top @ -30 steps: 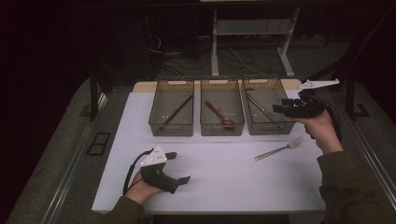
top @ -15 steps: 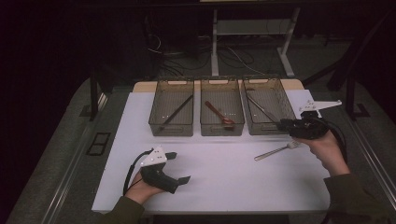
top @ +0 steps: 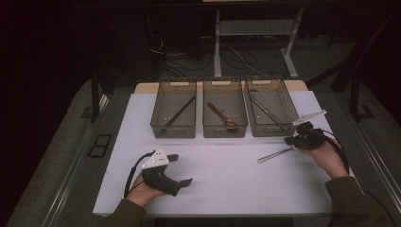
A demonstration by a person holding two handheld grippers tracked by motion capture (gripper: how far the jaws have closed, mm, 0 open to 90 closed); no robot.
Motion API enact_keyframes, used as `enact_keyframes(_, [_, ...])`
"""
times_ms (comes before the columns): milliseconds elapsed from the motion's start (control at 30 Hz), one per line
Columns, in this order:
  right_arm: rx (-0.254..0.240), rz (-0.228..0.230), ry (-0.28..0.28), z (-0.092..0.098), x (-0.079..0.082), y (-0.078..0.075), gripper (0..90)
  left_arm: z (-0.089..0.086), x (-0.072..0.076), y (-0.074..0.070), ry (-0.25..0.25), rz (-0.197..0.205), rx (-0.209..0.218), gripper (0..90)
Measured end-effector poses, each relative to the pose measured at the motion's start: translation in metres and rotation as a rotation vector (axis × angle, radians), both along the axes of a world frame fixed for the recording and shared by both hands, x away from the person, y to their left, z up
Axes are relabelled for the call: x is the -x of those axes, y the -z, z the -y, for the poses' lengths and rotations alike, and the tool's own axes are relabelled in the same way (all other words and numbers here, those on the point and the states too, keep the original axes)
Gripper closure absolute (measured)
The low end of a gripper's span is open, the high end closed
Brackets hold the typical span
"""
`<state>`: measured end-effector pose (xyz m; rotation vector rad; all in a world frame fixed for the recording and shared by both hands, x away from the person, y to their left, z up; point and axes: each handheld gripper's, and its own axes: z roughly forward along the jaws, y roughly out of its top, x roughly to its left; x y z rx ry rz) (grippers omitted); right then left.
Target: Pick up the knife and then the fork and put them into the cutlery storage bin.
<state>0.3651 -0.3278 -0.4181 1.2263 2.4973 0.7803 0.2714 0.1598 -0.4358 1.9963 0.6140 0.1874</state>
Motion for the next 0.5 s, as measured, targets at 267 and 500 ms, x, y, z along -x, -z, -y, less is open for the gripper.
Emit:
enact_keyframes(267, [0.027,-0.049,0.022,0.006,-0.005,0.011,88.9,0.001,0.000,0.001,0.002,-0.003,-0.002,0.0])
enact_keyframes(500, [0.033,-0.073,0.008,0.005,-0.008,0.015,88.9,0.001,0.000,0.001,0.004,-0.003,-0.005,0.0])
